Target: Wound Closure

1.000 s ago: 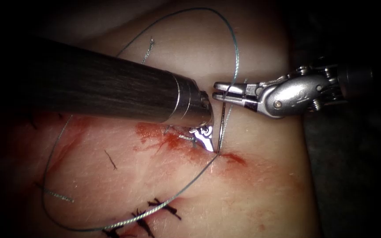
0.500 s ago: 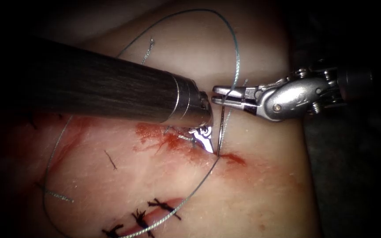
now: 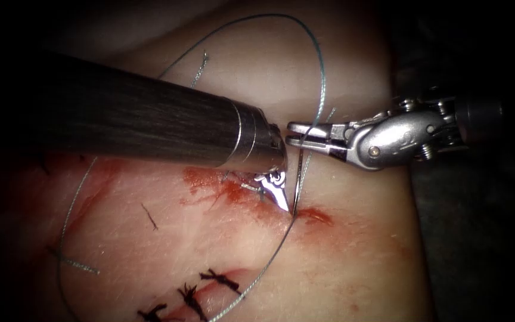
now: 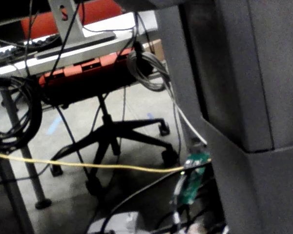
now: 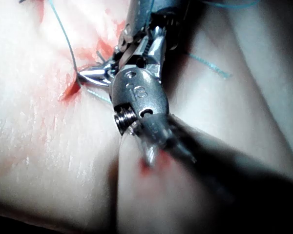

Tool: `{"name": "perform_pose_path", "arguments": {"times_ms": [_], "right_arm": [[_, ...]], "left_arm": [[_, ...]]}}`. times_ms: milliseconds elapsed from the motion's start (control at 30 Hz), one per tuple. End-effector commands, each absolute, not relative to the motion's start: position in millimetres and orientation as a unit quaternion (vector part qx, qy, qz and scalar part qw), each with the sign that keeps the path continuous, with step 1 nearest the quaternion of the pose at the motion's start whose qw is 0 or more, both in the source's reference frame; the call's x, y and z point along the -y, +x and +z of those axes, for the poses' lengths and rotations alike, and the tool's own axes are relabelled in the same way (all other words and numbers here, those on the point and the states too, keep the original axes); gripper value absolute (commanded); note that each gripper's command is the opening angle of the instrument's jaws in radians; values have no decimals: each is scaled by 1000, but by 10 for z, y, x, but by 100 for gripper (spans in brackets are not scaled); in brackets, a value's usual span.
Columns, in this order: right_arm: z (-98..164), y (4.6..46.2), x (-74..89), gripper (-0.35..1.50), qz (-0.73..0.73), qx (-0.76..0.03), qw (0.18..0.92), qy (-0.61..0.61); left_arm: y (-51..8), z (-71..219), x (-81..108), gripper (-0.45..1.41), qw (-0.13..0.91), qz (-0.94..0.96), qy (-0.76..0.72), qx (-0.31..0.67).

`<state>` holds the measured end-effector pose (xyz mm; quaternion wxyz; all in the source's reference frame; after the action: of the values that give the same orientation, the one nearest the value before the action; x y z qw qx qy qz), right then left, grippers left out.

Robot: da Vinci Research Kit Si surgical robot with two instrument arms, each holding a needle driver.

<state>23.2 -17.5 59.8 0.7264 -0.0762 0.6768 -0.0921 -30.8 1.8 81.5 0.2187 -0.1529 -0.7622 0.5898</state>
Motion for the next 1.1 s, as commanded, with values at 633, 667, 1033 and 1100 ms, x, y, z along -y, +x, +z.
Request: {"name": "perform_pose_path", "arguments": {"times_ms": [633,667,1033,1100], "right_arm": [[595,238,163,-35,-13,-693,719,-50],[594,238,161,-35,-12,-693,719,-50],[593,236,154,-35,-20,-692,719,-64],[593,236,154,-35,-20,-692,719,-64]], "left_arm": [[-312,819,-13,-45,212,590,-149,765],[-312,819,-13,-45,212,590,-149,765],[-311,818,-13,-45,211,590,-148,765],[-311,818,-13,-45,211,590,-148,765]]}}
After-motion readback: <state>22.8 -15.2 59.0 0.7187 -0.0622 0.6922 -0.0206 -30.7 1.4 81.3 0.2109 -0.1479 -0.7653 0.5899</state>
